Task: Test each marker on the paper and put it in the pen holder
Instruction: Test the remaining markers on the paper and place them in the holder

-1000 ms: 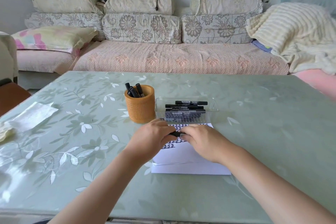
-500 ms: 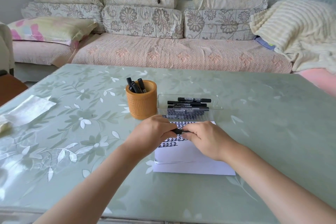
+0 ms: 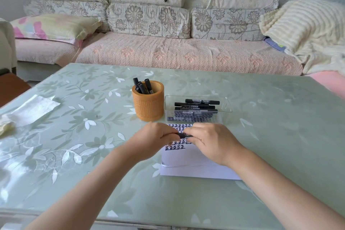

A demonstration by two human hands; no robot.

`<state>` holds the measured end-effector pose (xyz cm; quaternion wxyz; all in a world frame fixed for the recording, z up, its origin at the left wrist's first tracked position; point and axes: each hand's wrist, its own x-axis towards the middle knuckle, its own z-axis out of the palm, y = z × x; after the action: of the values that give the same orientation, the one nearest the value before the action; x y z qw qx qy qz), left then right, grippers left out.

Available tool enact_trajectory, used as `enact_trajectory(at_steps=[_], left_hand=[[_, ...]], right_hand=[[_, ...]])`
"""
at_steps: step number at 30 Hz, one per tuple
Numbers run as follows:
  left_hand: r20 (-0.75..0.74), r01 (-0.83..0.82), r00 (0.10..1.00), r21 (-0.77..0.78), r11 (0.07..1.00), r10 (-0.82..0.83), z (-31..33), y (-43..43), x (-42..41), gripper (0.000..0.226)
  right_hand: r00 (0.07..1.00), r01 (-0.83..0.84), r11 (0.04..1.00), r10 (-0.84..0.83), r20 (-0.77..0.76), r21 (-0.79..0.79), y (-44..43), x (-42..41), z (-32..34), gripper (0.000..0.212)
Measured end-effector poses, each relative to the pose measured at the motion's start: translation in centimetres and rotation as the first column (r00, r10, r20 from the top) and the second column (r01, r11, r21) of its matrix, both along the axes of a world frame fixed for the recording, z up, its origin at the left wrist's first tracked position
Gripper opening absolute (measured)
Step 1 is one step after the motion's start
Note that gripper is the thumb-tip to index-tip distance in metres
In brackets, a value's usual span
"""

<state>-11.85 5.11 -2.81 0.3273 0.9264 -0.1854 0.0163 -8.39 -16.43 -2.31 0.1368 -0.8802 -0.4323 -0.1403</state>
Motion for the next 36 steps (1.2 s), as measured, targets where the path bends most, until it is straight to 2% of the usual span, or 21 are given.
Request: enact_trajectory(at_steps=[2, 4, 6, 8, 10, 12, 16, 18, 21, 24, 28, 30, 32, 34, 36], left_hand=[[0.217, 0.049, 0.974, 0.102, 0.994, -0.070, -0.4, 0.1, 0.0, 0.023], [0.309, 0.053, 0.945, 0.170, 0.984, -0.104, -0.6, 0.3, 0.1, 0.032], [0.270, 0.026, 0.960, 0.171, 0.985, -0.072, -0.8, 0.3, 0.0, 0.040], [0.143, -0.019, 0.990, 0.107, 0.994, 0.003, -0.7, 0.2, 0.0, 0.035], [0.028, -0.073, 0.997, 0.000, 0.997, 0.073, -0.6, 0.4, 0.1, 0.032], [0.036, -0.105, 0.994, -0.002, 0.995, 0.104, -0.5, 1.1, 0.1, 0.027], [0.204, -0.210, 0.960, 0.067, 0.976, 0.192, -1.9, 3.1, 0.5, 0.012], [0.223, -0.296, 0.939, 0.132, 0.946, 0.262, -2.6, 3.4, 0.6, 0.015], [0.256, -0.379, 0.912, 0.226, 0.897, 0.321, -3.4, 3.8, 0.7, 0.027], [0.276, -0.429, 0.886, 0.186, 0.884, 0.372, -4.0, 3.9, 0.7, 0.014], [0.288, -0.457, 0.871, 0.175, 0.872, 0.398, -4.9, 3.4, 0.7, 0.016], [0.287, -0.457, 0.872, 0.188, 0.869, 0.397, -5.0, 3.3, 0.8, 0.021], [0.298, -0.461, 0.868, 0.188, 0.867, 0.397, -4.9, 3.3, 0.9, 0.028], [0.326, -0.449, 0.863, 0.143, 0.882, 0.386, -4.5, 3.2, 0.8, 0.032], [0.370, -0.361, 0.876, 0.080, 0.929, 0.309, -3.9, 2.5, 0.4, 0.032]], right_hand=[[0.974, 0.062, 0.998, -0.065, -0.217, -0.020, 0.1, 0.1, 0.3, 0.017], [0.937, 0.073, 0.997, -0.071, -0.341, -0.006, 0.1, 0.2, 0.3, 0.026], [0.945, 0.059, 0.998, -0.059, -0.323, -0.012, 0.2, 0.4, 0.3, 0.025], [0.985, 0.031, 0.999, -0.033, -0.167, -0.016, 0.2, 0.6, 0.1, 0.012], [1.000, 0.009, 0.999, -0.009, -0.001, -0.031, 0.0, 1.0, -0.1, 0.013], [0.999, 0.026, 0.999, -0.025, 0.035, -0.019, -0.4, 1.3, -0.2, 0.016], [0.975, 0.135, 0.991, -0.137, -0.175, -0.025, -1.3, 1.6, -0.8, 0.030], [0.956, 0.138, 0.990, -0.126, -0.265, 0.027, -1.3, 1.5, -1.2, 0.034], [0.940, 0.140, 0.988, -0.113, -0.322, 0.062, -1.3, 1.7, -1.7, 0.040], [0.914, 0.156, 0.980, -0.095, -0.394, 0.123, -1.3, 1.3, -1.4, 0.051], [0.903, 0.145, 0.964, -0.037, -0.428, 0.224, -1.3, 0.8, -0.9, 0.029], [0.908, 0.140, 0.953, -0.015, -0.420, 0.269, -1.4, 0.8, -0.9, 0.028], [0.895, 0.159, 0.939, -0.007, -0.446, 0.305, -1.4, 0.9, -1.1, 0.034], [0.875, 0.173, 0.935, -0.002, -0.485, 0.309, -1.4, 0.9, -1.1, 0.049], [0.865, 0.163, 0.941, 0.008, -0.502, 0.296, -1.6, 0.7, -1.1, 0.064]])
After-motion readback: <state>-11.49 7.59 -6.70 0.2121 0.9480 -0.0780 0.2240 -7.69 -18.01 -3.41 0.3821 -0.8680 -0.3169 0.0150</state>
